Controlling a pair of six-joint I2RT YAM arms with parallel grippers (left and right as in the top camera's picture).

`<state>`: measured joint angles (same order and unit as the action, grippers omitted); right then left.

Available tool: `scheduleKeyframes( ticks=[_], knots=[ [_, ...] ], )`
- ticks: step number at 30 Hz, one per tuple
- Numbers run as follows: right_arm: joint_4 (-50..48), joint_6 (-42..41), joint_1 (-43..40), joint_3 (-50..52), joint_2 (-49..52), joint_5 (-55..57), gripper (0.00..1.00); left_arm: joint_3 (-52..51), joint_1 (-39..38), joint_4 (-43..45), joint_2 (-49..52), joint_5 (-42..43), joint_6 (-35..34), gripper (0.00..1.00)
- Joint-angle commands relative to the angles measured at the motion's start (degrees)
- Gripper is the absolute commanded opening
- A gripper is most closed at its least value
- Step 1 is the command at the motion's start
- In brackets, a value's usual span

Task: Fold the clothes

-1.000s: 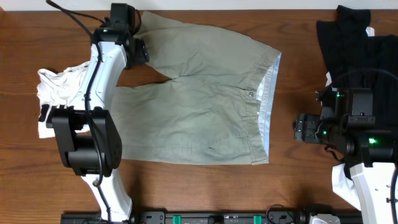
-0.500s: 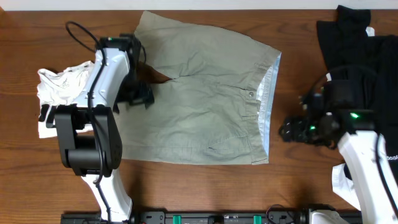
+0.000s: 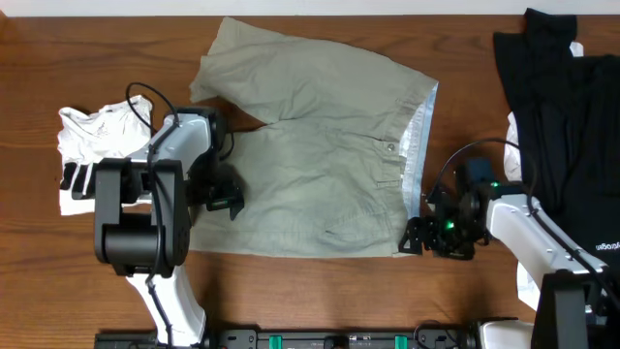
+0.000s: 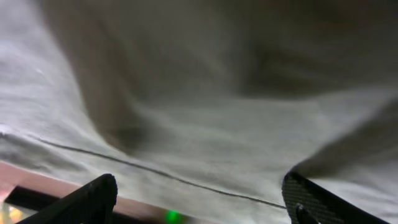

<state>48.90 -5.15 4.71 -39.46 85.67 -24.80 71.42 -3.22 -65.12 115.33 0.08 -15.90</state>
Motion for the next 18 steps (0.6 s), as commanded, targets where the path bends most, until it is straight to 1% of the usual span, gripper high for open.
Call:
scheduleKeyframes(
  ticks=[1, 6, 8, 12, 14, 16, 17, 18],
  knots=[
    [-3.23, -3.08, 0.24, 2.49, 0.83, -1.62, 0.83, -3.65, -0.07, 1.97, 0.52, -0.63, -0.74, 0.87],
    [-8.81, -5.33, 0.24, 5.66, 1.46, -2.16, 0.81, -5.70, -0.07, 3.54, 0.52, -0.63, -0.72, 0.88],
    [-10.99, -5.84, 0.24, 6.56, 1.46, -3.82, 0.78, -5.73, -0.07, 3.58, 0.52, -0.63, -0.72, 0.88],
    [-12.09, -7.41, 0.42, 6.69, 1.46, -5.68, 0.73, -5.73, -0.07, 3.61, 0.52, -0.63, -0.72, 0.88],
    [-12.07, -8.07, 0.63, 6.69, 1.46, -5.66, 0.67, -5.73, -0.07, 3.65, 0.52, -0.66, -0.72, 0.88],
    [-12.04, -8.41, 0.81, 6.69, 1.46, -5.66, 0.58, -5.73, -0.07, 3.82, 0.52, -0.63, -0.72, 0.88],
    [-12.04, -8.57, 0.83, 6.69, 1.46, -5.62, 0.53, -5.73, -0.07, 3.82, 0.52, -0.63, -0.72, 0.88],
    [-12.04, -8.57, 0.83, 6.69, 1.46, -5.62, 0.44, -5.73, -0.07, 3.80, 0.52, -0.63, -0.72, 0.88]
  ],
)
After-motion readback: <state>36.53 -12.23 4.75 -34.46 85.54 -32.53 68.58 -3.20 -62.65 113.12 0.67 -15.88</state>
